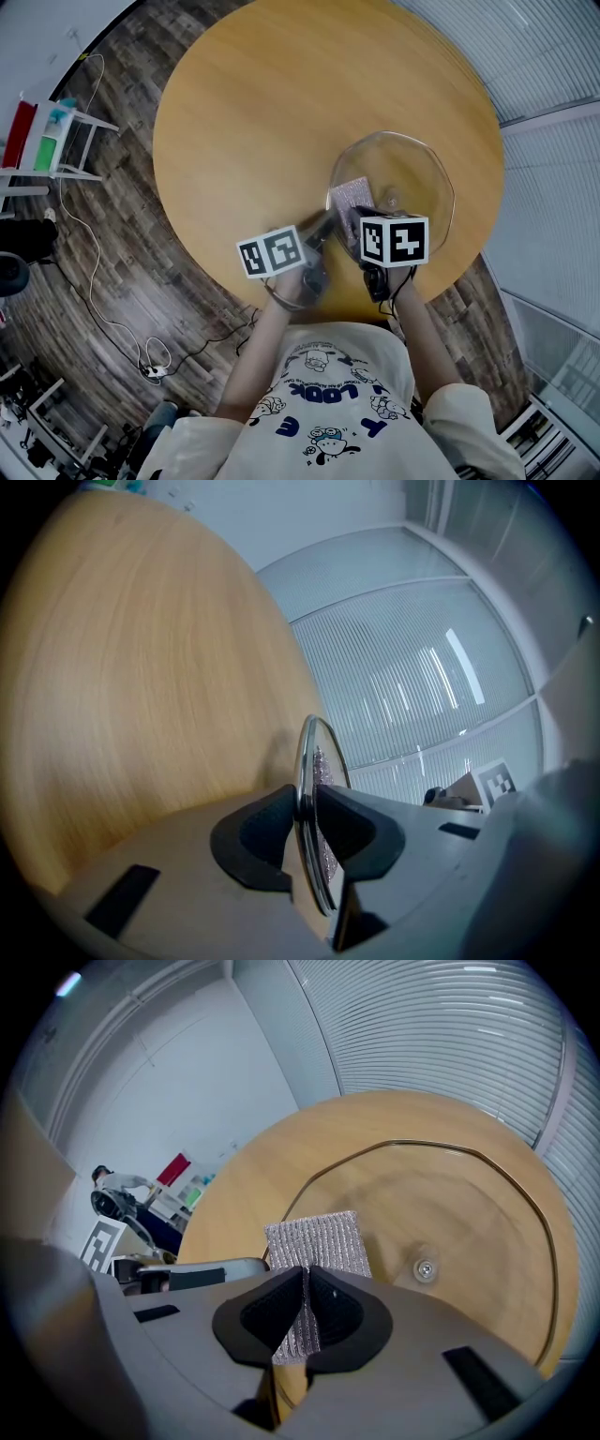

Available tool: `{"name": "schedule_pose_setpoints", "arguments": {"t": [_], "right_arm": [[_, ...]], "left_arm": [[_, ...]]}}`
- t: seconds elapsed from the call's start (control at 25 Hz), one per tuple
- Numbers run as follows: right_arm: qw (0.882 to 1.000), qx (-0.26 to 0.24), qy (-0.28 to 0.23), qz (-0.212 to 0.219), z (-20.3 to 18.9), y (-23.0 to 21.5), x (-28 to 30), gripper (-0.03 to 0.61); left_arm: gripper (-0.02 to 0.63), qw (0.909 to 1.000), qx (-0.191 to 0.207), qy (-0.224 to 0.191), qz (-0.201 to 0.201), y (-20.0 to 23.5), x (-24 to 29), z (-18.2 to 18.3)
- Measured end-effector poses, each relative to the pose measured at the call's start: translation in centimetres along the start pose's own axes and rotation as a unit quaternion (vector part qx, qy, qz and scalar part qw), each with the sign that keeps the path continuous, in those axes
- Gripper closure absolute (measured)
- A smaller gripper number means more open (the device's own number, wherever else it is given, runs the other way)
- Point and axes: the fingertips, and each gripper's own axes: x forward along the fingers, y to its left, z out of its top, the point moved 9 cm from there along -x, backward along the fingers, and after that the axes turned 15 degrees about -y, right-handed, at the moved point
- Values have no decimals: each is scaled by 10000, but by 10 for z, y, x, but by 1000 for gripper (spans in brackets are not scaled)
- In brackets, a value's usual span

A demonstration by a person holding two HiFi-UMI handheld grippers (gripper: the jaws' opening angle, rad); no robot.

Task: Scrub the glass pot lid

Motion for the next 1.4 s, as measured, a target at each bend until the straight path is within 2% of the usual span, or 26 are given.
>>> {"name": "schedule_pose_setpoints", "arguments": {"t": [0.36, 0.56, 0.68, 0.84, 1.08, 1.24, 1.4], "right_arm": [[9996, 89, -234, 152, 5, 5, -4, 537], [9976, 85, -616, 314, 16, 9, -15, 537], [9942, 39, -991, 410, 25, 15, -26, 537], [9872, -268, -1504, 453, 39, 20, -40, 537], [9696, -600, -2339, 403, 57, 27, -64, 537], [9557, -702, -2834, 371, 65, 37, -77, 535], [9420, -734, -3259, 326, 70, 47, -92, 537]], "left_arm": [[540, 9996, -10, -295, -20, 2, -10, 18], [540, 9987, 29, -509, -54, -3, -19, 28], [540, 9974, 227, -671, -120, -15, -27, 36], [540, 9932, 863, -763, -173, -34, -33, 47], [546, 9745, 1893, -1163, -330, -72, -43, 68], [568, 9528, 2518, -1656, -358, -96, -55, 83], [577, 9331, 2952, -2005, -438, -116, -65, 88]]}}
